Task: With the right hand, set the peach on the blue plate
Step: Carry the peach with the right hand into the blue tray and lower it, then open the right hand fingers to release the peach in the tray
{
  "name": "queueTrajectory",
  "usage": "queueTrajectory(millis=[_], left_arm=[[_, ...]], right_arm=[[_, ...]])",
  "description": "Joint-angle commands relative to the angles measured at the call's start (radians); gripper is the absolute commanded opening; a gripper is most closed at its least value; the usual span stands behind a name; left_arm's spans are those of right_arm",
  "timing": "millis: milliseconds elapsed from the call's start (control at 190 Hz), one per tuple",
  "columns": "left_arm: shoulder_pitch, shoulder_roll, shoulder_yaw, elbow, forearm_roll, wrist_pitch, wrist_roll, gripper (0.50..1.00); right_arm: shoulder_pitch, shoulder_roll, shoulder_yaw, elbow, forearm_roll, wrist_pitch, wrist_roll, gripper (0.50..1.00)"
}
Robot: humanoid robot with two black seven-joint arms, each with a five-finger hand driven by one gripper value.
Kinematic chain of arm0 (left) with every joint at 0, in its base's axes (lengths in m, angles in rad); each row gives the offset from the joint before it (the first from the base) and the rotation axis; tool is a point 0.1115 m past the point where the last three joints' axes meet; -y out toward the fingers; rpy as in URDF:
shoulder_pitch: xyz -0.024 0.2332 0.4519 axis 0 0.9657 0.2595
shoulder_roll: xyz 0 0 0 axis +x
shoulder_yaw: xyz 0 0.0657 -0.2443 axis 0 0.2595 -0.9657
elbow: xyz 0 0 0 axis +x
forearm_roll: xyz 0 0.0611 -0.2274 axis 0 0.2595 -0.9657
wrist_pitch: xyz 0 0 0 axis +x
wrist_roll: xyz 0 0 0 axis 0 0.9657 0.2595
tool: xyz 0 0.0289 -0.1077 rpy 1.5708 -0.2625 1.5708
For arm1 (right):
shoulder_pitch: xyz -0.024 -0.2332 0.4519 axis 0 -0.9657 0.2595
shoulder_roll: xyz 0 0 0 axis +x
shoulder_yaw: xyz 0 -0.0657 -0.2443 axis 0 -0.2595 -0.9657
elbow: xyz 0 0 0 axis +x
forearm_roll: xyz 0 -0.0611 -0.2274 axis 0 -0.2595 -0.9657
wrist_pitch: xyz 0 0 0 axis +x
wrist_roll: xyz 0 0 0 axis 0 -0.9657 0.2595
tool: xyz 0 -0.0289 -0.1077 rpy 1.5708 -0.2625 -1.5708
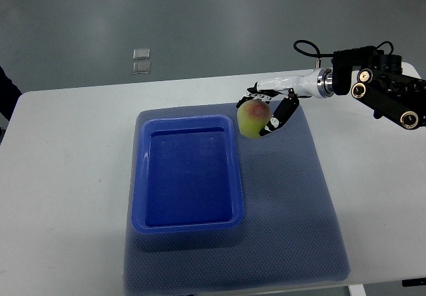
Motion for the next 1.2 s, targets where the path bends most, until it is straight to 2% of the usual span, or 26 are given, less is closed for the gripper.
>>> queueTrajectory(millis=[0, 42, 47, 137, 189, 194, 294, 310, 452, 525, 530, 541, 725, 730, 777, 825, 1192], left_arm=[[-0.001, 0.0, 0.0, 0.0, 0.0, 0.0, -0.002, 1.0], [-0.001, 0.0, 0.0, 0.0, 0.0, 0.0, -0.002, 1.0], [-0.001, 0.0, 0.0, 0.001, 0.0, 0.0, 0.0, 1.0], [0.001, 0.0, 0.0, 0.001, 0.0, -0.001, 0.0, 1.0], [0.001, 0.0, 0.0, 0.001, 0.0, -0.001, 0.0, 1.0], [0.001, 0.0, 0.0, 0.001, 0.0, -0.001, 0.0, 1.0], [0.001, 0.0, 0.0, 0.001, 0.0, 0.0, 0.0, 1.0], [0.001, 0.0, 0.0, 0.001, 0.0, -0.001, 0.0, 1.0], [0.005, 0.0, 0.0, 0.001, 0.0, -0.001, 0.0, 1.0], [0.005, 0.0, 0.0, 0.001, 0.0, -0.001, 0.0, 1.0], [0.007, 0.0, 0.0, 0.001, 0.0, -0.001, 0.0, 1.0], [0.007, 0.0, 0.0, 0.001, 0.0, -0.001, 0.0, 1.0], [0.009, 0.0, 0.0, 0.0, 0.0, -0.001, 0.0, 1.0], [0.009, 0.0, 0.0, 0.001, 0.0, -0.001, 0.0, 1.0], [0.009, 0.0, 0.0, 0.001, 0.0, -0.001, 0.0, 1.0], [0.009, 0.0, 0.0, 0.001, 0.0, -0.001, 0.0, 1.0], [0.007, 0.0, 0.0, 0.006, 0.0, 0.002, 0.0, 1.0]], right_arm=[[0.004, 0.058, 0.0, 0.018, 0.034, -0.008, 0.007, 0.641], [0.004, 0.058, 0.0, 0.018, 0.034, -0.008, 0.007, 0.641], [0.004, 0.101, -0.002, 0.018, 0.035, -0.02, 0.007, 0.645], [-0.001, 0.161, -0.006, 0.014, 0.037, -0.048, 0.006, 0.668], [-0.001, 0.161, -0.006, 0.014, 0.037, -0.048, 0.006, 0.668], [-0.003, 0.203, -0.015, 0.009, 0.037, -0.054, 0.006, 0.67], [-0.004, 0.244, -0.018, 0.006, 0.034, -0.055, 0.004, 0.676], [-0.019, 0.276, -0.023, -0.006, 0.029, -0.055, 0.001, 0.682], [-0.033, 0.307, -0.074, -0.028, 0.02, -0.055, -0.001, 0.719], [-0.033, 0.31, -0.083, -0.029, 0.019, -0.055, -0.001, 0.721], [-0.033, 0.311, -0.104, -0.029, 0.017, -0.055, -0.001, 0.743], [-0.032, 0.31, -0.109, -0.029, 0.017, -0.055, -0.001, 0.746], [-0.029, 0.31, -0.141, -0.031, 0.016, -0.054, -0.002, 0.77], [-0.027, 0.31, -0.146, -0.034, 0.014, -0.054, -0.004, 0.807], [-0.026, 0.31, -0.146, -0.034, 0.014, -0.052, -0.004, 0.856], [-0.026, 0.31, -0.146, -0.034, 0.014, -0.052, -0.004, 0.928], [-0.026, 0.296, -0.12, -0.034, 0.04, -0.051, 0.001, 0.93]])
